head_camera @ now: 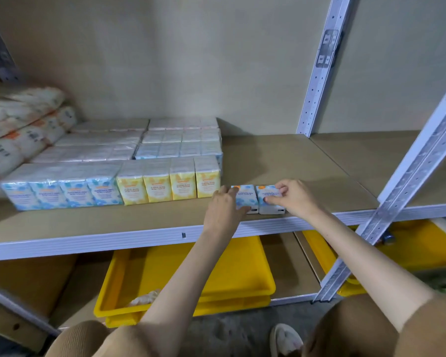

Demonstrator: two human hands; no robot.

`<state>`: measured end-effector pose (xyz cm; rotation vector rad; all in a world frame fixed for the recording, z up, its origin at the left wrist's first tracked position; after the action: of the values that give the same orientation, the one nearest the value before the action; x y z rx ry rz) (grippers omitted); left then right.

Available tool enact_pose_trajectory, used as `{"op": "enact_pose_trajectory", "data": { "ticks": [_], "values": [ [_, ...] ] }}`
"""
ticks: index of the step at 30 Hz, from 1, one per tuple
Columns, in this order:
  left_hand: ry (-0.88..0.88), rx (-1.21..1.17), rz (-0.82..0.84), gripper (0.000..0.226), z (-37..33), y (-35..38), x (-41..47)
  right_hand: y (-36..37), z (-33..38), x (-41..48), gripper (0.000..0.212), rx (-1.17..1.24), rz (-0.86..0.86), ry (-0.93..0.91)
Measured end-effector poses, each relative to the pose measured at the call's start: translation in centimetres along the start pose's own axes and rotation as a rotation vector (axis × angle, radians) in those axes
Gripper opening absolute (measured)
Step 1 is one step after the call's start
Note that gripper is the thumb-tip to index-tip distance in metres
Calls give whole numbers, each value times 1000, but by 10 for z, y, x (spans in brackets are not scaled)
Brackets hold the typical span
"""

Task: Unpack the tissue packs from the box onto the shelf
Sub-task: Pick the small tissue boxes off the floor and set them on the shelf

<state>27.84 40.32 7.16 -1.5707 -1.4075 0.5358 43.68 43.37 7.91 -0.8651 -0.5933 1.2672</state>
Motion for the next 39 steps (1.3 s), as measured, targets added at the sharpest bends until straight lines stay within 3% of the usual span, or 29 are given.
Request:
{"op": "enact_pose_trajectory", "data": {
  "ticks": [2, 9, 23, 39],
  "values": [
    [89, 41, 83, 54, 0, 8, 2, 3, 2, -3, 48, -99, 49, -56],
    [161, 124, 136, 45, 2, 15, 21, 7, 5, 9, 47, -272, 24, -126],
    [131, 223, 130, 38, 9, 29, 80, 9, 11, 58, 49, -281, -20, -113],
    [127, 283, 150, 40, 5, 25, 82, 9, 17, 66, 47, -314, -14, -102]
  ]
}}
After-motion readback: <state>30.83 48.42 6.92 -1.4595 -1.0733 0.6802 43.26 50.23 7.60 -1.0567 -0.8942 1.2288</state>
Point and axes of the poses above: each hand's wrist, its own x-axis towards the middle knuckle, its own y-axis out of the palm, z = x × y, the point moved 5 cm from there along x, towards the middle knuckle, and after that the axes turned 13 degrees about y, right-handed, at the moved point
